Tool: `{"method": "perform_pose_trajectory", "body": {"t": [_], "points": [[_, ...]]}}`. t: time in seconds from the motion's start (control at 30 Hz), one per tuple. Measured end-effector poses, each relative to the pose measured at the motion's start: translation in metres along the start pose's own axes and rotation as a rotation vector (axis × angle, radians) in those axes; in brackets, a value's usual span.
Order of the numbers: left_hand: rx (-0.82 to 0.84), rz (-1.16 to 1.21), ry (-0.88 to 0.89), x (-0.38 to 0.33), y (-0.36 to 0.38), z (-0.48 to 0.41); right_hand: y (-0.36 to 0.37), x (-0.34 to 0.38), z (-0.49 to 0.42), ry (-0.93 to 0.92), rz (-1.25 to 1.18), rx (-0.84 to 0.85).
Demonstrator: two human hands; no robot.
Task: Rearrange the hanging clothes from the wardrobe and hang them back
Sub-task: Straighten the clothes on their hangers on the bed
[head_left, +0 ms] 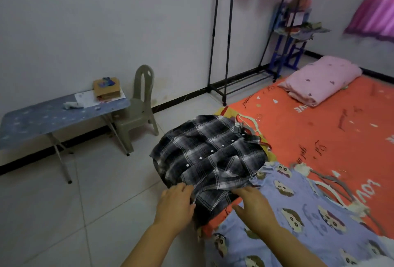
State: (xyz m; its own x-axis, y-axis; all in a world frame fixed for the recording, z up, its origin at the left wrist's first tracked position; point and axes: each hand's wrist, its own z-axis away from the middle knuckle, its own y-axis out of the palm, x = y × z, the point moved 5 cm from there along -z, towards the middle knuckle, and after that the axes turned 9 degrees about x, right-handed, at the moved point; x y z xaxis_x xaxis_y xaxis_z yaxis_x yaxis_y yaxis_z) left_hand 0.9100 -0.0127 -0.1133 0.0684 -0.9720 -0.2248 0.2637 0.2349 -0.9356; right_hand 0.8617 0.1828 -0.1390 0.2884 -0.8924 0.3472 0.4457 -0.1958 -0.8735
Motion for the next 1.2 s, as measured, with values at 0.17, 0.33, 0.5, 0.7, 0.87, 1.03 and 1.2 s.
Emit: {"method": "perform_pose_trajectory", "body": {"t": [0.17,0.33,0.5,0.7,0.87,1.03,1.2], "points": [[0.013,-0.044,0.156,0.046,-0.037,-0.075,-0.014,0.028,-0.06,0.126,-0.049,-0.012],[0.053,-0.063,0.262,0.059,-0.056,-0.146,-0.027,0.033,-0.105,0.232,-0.092,-0.024],[0.109,-0.08,0.357,0.055,-0.058,-0.22,-0.037,0.007,-0.159,0.309,-0.148,-0.036],[0.192,-0.139,0.391,0.036,-0.061,-0.324,-0.054,-0.041,-0.243,0.372,-0.205,-0.028],[0.261,-0.19,0.417,0.009,-0.06,-0.404,-0.065,-0.085,-0.3,0.418,-0.265,-0.009],[0.328,-0.199,0.446,-0.023,-0.04,-0.469,-0.066,-0.135,-0.341,0.479,-0.314,0.027],[0.39,-0.17,0.457,-0.048,0.001,-0.53,-0.061,-0.19,-0.386,0.539,-0.369,0.008]]}}
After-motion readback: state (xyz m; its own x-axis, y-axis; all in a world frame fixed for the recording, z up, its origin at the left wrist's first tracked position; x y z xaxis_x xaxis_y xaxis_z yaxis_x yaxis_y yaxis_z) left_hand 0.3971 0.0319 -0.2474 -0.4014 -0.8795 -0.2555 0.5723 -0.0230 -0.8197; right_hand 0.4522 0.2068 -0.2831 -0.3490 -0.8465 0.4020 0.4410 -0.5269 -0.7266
